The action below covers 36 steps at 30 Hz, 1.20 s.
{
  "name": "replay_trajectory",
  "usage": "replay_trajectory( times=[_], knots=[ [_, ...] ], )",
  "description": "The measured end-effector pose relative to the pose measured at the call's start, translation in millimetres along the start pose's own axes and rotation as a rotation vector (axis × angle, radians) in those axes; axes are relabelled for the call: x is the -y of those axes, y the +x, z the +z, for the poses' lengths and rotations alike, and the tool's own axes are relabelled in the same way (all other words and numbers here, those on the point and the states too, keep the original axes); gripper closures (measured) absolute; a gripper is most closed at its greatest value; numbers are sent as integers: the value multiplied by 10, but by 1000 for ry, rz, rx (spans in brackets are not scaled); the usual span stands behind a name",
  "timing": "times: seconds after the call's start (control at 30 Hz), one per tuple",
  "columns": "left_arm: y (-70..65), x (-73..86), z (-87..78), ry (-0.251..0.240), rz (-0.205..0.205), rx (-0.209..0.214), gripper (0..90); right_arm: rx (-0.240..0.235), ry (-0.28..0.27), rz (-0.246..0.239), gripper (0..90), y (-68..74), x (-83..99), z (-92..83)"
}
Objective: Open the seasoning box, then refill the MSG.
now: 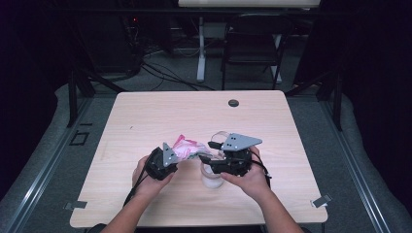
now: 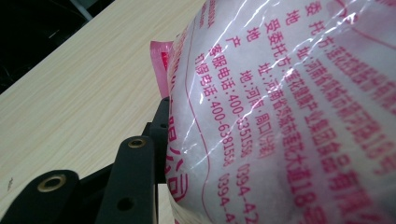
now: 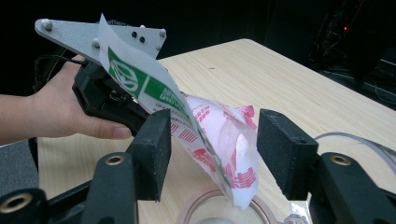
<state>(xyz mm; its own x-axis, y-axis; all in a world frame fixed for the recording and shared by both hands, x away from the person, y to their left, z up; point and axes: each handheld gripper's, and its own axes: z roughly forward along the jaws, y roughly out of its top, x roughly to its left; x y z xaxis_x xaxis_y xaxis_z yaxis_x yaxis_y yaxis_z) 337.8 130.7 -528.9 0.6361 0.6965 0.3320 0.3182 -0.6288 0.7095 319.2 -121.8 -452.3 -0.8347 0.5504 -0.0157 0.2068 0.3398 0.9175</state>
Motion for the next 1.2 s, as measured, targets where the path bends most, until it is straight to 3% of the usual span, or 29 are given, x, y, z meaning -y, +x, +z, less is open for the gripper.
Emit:
replay_trajectory(
  times=[0.17, 0.3, 0.87, 1.2],
  knots=[
    [-22, -3, -4, 3, 4, 9, 602, -28, 4, 0, 447, -10, 0, -3],
    [-35, 4, 5, 3, 8, 13, 602, -23, 28, -17, 423, 14, -10, 8],
    [-40, 8, -25, 7, 27, -9, 603, -19, 3, -53, 409, 16, -54, -50],
    [-67, 9, -48, 2, 42, -18, 603, -89, 58, -97, 441, 140, -37, 102]
  ],
)
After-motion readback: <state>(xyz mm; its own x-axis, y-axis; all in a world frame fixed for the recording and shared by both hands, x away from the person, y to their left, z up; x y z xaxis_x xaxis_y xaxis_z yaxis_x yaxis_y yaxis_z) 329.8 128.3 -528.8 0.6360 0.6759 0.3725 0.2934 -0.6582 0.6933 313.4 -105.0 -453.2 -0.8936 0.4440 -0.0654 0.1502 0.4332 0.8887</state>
